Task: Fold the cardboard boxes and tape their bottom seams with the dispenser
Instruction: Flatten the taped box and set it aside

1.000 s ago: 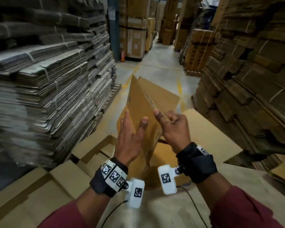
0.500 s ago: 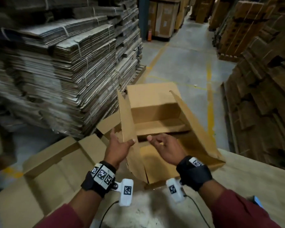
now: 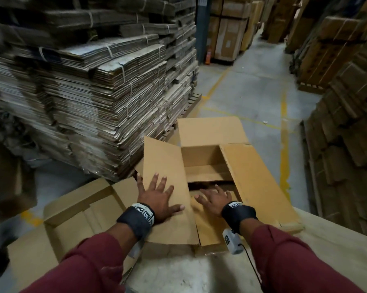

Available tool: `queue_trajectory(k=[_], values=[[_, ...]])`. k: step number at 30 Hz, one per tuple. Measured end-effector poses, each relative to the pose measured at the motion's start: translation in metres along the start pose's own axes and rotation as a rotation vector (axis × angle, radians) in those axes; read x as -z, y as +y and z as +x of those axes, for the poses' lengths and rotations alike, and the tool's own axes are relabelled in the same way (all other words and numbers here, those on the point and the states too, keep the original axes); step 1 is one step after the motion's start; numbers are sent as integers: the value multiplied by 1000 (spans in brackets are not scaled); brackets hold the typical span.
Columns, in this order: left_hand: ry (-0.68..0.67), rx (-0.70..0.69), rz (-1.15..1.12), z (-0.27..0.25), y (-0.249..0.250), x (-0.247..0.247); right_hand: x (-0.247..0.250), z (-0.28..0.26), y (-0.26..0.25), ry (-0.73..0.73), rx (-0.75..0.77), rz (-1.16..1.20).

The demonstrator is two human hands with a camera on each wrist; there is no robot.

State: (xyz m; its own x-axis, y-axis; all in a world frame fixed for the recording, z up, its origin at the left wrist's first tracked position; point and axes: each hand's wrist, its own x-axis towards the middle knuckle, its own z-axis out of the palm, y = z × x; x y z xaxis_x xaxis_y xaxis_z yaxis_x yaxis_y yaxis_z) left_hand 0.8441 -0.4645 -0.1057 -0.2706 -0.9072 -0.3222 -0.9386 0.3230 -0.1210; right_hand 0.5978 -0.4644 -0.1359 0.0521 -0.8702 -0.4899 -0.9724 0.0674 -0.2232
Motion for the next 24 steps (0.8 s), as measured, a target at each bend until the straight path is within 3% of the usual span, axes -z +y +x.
queue_trajectory(k=[3, 7, 8, 11, 13, 15, 17, 21, 24], values=[[-88, 21, -64, 2, -1, -22, -2, 3, 4, 7, -35, -41], [-361, 33, -320, 7, -8, -61, 21, -10, 4, 168, 33, -52], [-369, 27, -384, 7, -7, -65, 26, -17, 6, 210, 57, -57], [-124, 3, -463, 5, 14, -49, 37, -40, 17, 294, 151, -130], [0, -94, -547, 13, 32, -26, 35, -48, 23, 244, 165, -96], [43, -233, -588, 27, 49, -10, 28, -44, 26, 150, 119, -54], [5, -319, -518, 40, 59, -10, 19, -35, 28, 55, 35, -22], [-118, -350, -331, 49, 63, -50, -7, -15, 38, -73, -165, -57], [-161, -351, -387, 46, 56, -58, -13, -11, 39, 2, -168, -95]])
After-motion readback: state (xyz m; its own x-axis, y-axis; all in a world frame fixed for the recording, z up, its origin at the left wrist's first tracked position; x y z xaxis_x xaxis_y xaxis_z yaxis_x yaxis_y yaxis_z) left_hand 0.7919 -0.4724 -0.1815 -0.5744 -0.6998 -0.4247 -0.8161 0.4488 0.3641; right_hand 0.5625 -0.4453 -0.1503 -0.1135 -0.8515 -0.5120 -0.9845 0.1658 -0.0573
